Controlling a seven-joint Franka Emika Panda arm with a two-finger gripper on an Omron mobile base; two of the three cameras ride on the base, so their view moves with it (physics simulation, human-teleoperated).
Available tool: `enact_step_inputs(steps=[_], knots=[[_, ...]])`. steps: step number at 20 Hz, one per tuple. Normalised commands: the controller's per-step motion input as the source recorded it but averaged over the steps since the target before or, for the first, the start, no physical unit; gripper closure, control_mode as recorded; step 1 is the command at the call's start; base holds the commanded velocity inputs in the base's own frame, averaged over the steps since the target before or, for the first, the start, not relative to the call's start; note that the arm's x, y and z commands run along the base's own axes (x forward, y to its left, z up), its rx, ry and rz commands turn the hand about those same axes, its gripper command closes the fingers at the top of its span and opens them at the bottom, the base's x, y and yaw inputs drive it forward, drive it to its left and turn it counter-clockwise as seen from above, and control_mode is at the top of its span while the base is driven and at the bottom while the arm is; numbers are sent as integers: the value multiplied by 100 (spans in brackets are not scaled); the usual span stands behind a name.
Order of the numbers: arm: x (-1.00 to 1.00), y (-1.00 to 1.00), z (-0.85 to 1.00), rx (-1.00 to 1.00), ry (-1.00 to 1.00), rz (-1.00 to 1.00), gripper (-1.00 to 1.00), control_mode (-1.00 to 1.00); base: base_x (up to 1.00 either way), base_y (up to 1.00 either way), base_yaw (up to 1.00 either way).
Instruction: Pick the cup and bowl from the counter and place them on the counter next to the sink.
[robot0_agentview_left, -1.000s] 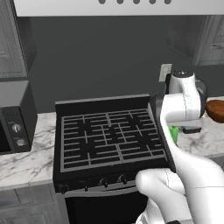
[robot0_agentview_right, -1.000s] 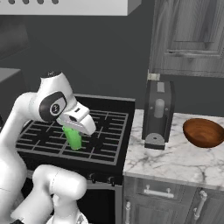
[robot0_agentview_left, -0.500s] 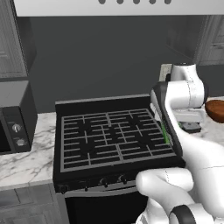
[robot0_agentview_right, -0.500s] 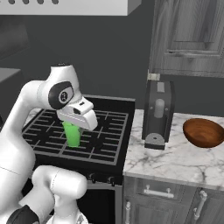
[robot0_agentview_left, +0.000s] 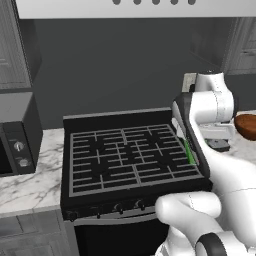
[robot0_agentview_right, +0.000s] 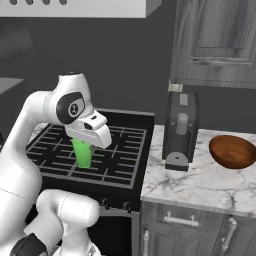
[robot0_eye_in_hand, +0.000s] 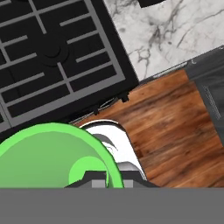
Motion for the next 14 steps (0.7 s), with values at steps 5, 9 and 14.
enact_step_inputs(steps=[5,9,14], knots=[[0,0,0,0,0,0,100,100,-74,-2,-3],[0,0,0,0,0,0,100,100,-100,-13,-11],[0,0,0,0,0,0,100,100,-29,0,-54]])
